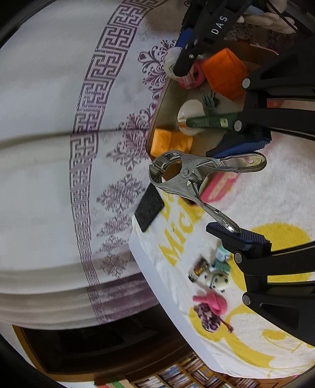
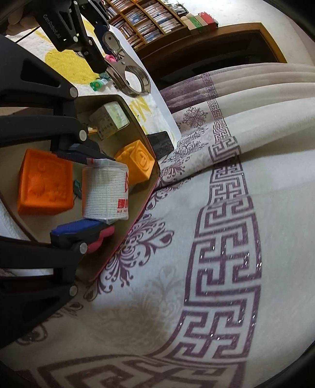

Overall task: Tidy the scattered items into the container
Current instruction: 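Carry the silver clamp and white tape roll into the tin box, opening both grippers, then return both grippers to the remaining items on the towel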

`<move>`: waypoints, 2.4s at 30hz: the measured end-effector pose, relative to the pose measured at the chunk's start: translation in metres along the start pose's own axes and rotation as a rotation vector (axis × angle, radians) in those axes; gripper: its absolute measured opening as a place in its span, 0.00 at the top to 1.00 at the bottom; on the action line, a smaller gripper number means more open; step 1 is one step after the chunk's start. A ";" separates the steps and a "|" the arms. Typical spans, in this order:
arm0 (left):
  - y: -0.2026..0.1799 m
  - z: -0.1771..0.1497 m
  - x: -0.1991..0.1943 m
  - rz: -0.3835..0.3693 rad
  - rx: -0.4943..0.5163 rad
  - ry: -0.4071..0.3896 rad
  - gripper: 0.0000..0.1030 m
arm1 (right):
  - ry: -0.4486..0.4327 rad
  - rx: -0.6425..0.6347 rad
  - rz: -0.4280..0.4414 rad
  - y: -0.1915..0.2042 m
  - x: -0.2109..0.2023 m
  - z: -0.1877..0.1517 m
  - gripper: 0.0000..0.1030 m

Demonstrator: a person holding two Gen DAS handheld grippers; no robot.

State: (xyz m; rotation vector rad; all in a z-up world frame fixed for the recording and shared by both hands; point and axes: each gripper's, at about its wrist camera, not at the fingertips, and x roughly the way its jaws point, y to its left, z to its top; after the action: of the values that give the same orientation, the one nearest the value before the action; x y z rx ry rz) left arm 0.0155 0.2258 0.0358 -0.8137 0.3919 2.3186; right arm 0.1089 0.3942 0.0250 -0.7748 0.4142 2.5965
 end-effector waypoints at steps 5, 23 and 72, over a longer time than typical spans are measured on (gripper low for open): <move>-0.016 0.007 0.007 -0.021 0.027 0.001 0.47 | -0.005 -0.002 -0.006 -0.006 0.000 -0.001 0.57; -0.030 0.017 0.033 -0.086 0.027 0.024 0.47 | 0.003 0.010 -0.018 -0.010 0.007 0.001 0.56; 0.203 -0.082 0.003 0.214 -0.410 0.133 0.23 | 0.157 -0.319 0.300 0.191 0.050 -0.026 0.42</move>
State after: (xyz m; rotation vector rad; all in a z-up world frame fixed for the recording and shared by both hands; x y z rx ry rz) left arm -0.0831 0.0366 -0.0157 -1.1754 0.0569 2.5958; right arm -0.0041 0.2312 0.0070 -1.1030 0.1704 2.9360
